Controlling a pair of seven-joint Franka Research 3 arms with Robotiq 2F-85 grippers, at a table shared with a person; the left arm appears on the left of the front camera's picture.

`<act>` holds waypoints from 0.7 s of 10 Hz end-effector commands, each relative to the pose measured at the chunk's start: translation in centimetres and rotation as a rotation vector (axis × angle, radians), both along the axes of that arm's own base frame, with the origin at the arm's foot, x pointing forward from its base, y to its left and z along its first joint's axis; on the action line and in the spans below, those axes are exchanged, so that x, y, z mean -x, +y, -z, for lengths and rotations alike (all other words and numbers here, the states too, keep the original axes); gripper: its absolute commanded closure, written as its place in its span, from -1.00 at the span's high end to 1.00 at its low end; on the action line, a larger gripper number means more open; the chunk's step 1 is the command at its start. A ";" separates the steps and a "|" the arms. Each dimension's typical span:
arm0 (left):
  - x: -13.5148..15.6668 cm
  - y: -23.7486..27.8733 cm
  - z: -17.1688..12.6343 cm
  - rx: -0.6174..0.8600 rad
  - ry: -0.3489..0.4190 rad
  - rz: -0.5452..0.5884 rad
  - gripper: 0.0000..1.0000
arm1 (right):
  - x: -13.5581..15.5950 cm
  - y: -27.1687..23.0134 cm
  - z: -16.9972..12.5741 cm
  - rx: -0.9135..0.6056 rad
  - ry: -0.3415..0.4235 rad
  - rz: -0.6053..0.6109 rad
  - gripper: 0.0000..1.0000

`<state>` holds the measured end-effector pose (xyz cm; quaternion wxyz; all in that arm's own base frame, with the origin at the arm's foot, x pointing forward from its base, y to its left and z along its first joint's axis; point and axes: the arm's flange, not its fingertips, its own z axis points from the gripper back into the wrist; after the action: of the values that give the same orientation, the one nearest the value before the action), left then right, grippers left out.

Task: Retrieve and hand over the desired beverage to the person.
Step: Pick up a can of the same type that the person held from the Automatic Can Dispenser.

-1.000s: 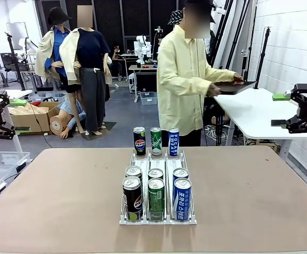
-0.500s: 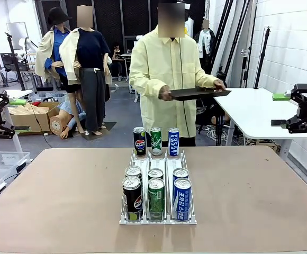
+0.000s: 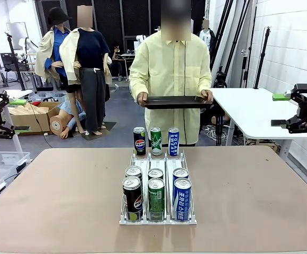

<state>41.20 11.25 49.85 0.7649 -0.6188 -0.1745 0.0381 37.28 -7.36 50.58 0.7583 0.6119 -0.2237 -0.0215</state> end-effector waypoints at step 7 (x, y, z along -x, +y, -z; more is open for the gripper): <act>0.3 -0.1 -0.1 -0.005 -0.006 -0.012 1.00 | -0.1 0.1 -0.2 -0.009 -0.011 -0.006 1.00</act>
<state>41.19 11.26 49.85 0.7650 -0.6187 -0.1747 0.0383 37.28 -7.36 50.58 0.7583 0.6119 -0.2237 -0.0214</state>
